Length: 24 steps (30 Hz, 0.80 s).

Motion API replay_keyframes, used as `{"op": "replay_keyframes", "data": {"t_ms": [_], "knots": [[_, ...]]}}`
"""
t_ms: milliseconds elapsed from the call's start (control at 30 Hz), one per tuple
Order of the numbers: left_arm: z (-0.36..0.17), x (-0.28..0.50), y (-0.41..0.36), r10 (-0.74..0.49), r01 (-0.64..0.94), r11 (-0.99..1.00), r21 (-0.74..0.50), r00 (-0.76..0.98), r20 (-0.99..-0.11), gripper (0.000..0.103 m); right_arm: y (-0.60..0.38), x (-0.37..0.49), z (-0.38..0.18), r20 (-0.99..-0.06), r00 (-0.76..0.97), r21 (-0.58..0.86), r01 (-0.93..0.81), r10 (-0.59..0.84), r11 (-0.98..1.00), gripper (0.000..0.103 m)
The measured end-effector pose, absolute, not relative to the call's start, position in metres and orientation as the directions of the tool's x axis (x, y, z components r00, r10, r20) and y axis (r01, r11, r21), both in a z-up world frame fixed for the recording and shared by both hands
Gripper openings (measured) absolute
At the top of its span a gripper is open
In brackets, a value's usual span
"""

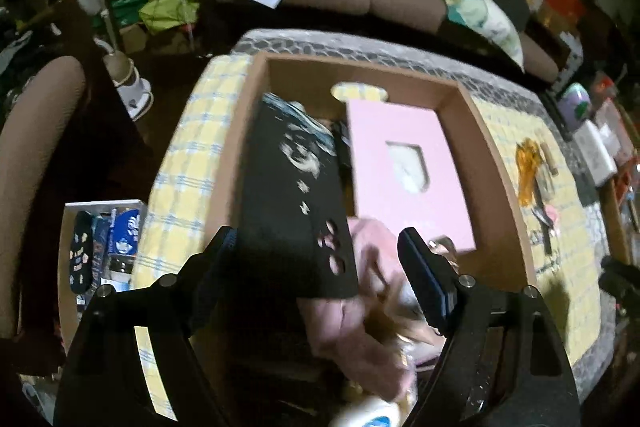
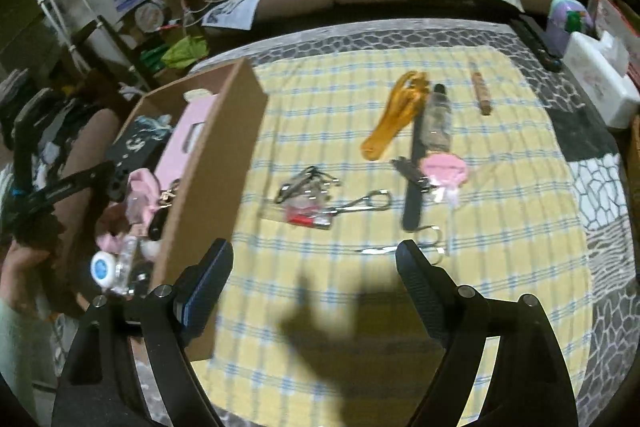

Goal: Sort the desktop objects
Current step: 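Withdraw both tools from the cardboard box back over the table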

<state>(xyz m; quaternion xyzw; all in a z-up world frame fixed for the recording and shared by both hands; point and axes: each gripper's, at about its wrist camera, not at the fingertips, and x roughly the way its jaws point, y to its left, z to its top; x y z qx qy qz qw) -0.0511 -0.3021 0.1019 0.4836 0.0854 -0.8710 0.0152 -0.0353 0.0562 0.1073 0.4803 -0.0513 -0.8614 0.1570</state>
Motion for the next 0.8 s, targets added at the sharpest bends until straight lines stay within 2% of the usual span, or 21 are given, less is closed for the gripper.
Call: {"op": "replay_keyframes", "data": {"t_ms": [133, 300, 367, 400, 600, 800], "knots": [[0.106, -0.045, -0.286, 0.064, 0.075, -0.99, -0.12, -0.518, -0.853, 0.079, 0.062, -0.031, 0.106, -0.807, -0.515, 0.2, 0.22, -0.288, -0.955, 0.086], [0.133, -0.027, -0.282, 0.073, 0.098, -0.983, -0.158, -0.58, -0.811, 0.082, 0.068, -0.025, 0.109, -0.801, -0.54, 0.163, 0.219, -0.259, -0.962, 0.086], [0.146, -0.02, -0.271, 0.102, 0.062, -0.983, -0.175, -0.604, -0.791, 0.095, 0.071, -0.025, 0.109, -0.799, -0.545, 0.154, 0.22, -0.253, -0.963, 0.086], [0.151, -0.017, -0.264, 0.114, 0.041, -0.983, -0.177, -0.614, -0.781, 0.097, 0.072, -0.024, 0.109, -0.798, -0.548, 0.152, 0.22, -0.25, -0.964, 0.086], [0.174, -0.006, -0.195, 0.197, -0.114, -0.98, -0.162, -0.63, -0.751, 0.097, 0.096, -0.025, 0.104, -0.789, -0.563, 0.173, 0.181, -0.246, -0.968, 0.086], [0.169, -0.009, -0.126, 0.241, -0.212, -0.968, -0.138, -0.617, -0.749, 0.097, 0.14, -0.032, 0.091, -0.784, -0.583, 0.196, 0.093, -0.213, -0.976, 0.086]]}}
